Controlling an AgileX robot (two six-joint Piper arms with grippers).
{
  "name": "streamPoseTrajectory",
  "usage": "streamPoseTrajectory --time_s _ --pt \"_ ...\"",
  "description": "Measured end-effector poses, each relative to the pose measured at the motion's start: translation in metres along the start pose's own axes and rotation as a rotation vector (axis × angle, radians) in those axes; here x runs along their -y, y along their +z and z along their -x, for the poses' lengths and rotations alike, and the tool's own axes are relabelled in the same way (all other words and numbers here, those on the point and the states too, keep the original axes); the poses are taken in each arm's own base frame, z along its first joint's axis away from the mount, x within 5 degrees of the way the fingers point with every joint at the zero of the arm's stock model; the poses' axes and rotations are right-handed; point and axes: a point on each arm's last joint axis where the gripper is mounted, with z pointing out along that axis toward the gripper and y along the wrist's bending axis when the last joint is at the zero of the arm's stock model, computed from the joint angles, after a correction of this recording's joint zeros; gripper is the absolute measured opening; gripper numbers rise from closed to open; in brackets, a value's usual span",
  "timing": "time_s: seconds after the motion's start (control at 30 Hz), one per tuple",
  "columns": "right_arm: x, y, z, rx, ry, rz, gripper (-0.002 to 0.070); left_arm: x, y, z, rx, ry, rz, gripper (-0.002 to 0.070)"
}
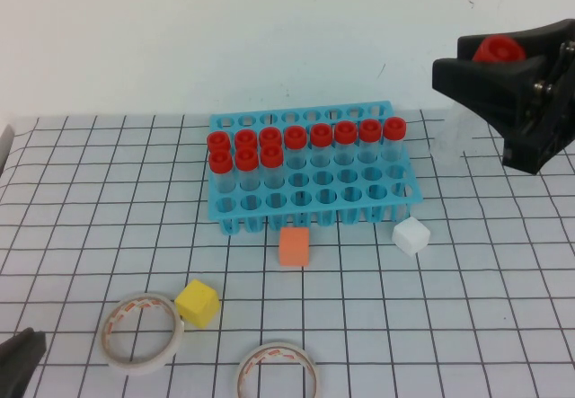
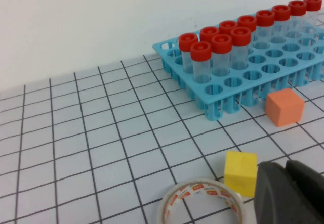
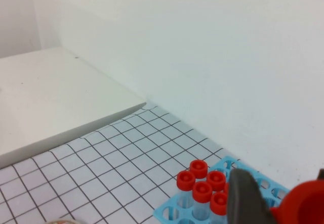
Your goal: Place the test tubes
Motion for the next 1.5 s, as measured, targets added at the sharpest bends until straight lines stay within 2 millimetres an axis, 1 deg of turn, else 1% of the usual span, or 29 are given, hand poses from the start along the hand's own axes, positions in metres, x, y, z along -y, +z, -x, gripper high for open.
streamPoseTrajectory --time_s 0.3,0.4,0.6,0.7,1.03,1.2,1.3,1.4,1.47,1.5 --pt "0.004 0.002 -0.003 -0.021 -0.005 -0.038 0.026 0.008 0.0 -0.002 -0.024 -0.007 -0.085 -0.0001" --pt "0.008 0.009 -0.011 -0.047 0.013 -0.032 0.026 0.01 -0.001 -0.003 -0.035 -0.007 -0.111 -0.0001" --pt "0.015 0.031 -0.035 -0.127 0.062 0.017 0.026 0.013 -0.001 -0.004 -0.05 -0.007 -0.147 -0.0001" --pt "0.017 0.039 -0.041 -0.146 0.076 0.037 0.026 0.014 -0.001 -0.005 -0.053 -0.007 -0.155 -0.0001" --pt "0.023 0.048 -0.037 -0.138 0.039 0.04 0.026 0.015 -0.001 -0.005 -0.058 -0.005 -0.164 -0.0001" --pt "0.023 0.054 -0.026 -0.136 0.006 -0.02 0.026 0.015 -0.002 -0.005 -0.06 -0.005 -0.17 0.0" --pt "0.022 0.065 -0.017 -0.197 0.068 -0.09 0.026 0.016 -0.002 -0.006 -0.063 -0.003 -0.175 0.0" --pt "0.032 0.075 -0.016 -0.249 0.185 -0.213 0.026 0.016 -0.002 -0.006 -0.066 -0.007 -0.181 0.0" --pt "0.037 0.083 -0.018 -0.243 0.242 -0.299 0.026 0.017 -0.002 -0.006 -0.069 -0.007 -0.187 0.0" --pt "0.04 0.088 -0.019 -0.212 0.258 -0.342 0.026 0.017 -0.002 -0.006 -0.071 -0.006 -0.192 0.0"
